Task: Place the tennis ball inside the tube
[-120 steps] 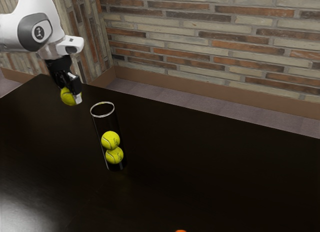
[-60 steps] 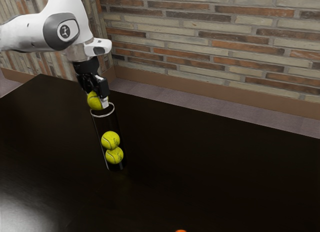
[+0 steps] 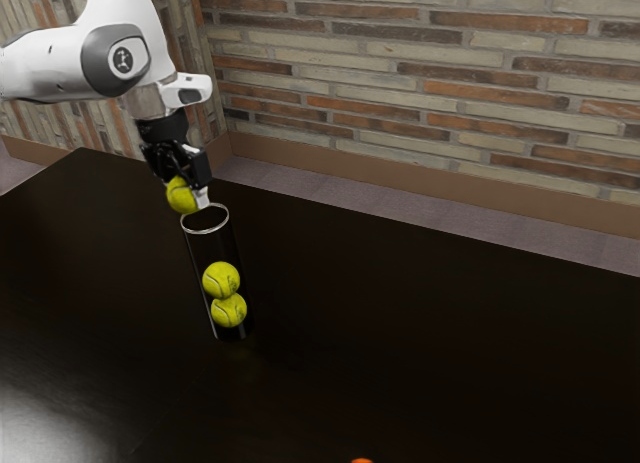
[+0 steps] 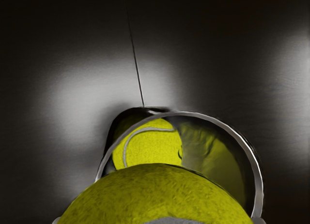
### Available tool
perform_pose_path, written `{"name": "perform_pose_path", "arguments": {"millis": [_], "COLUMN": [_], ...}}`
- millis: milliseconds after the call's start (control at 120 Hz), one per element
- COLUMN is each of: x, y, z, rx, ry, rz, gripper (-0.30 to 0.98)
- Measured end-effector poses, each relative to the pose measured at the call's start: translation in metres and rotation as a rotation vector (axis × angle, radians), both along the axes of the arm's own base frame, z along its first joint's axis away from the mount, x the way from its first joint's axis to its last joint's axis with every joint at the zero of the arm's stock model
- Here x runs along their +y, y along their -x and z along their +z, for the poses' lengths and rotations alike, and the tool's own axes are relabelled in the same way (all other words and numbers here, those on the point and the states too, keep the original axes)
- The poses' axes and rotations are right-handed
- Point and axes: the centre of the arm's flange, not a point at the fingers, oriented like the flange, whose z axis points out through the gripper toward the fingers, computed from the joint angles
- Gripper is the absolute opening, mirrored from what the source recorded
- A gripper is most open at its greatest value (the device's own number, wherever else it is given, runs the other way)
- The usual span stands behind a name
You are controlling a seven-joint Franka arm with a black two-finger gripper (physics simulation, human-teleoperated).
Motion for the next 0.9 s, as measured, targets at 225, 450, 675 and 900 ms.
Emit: {"name": "perform_pose_path", "arguments": {"millis": [225,450,675,900], "x": [-0.011,-0.013,-0.030,-0.047], "y": [-0.004,-0.003,0.034,0.043], "z": [-0.005,0.003,0.089,0.128], "rx": [0.009,-0.007,-0.118,-0.110], "ry": [0.005,0.001,-0.065,-0.077], "rz": [-0.011,-0.009,-0.009,0.000], "gripper": [0.45,0.60,0.66,0.68]}}
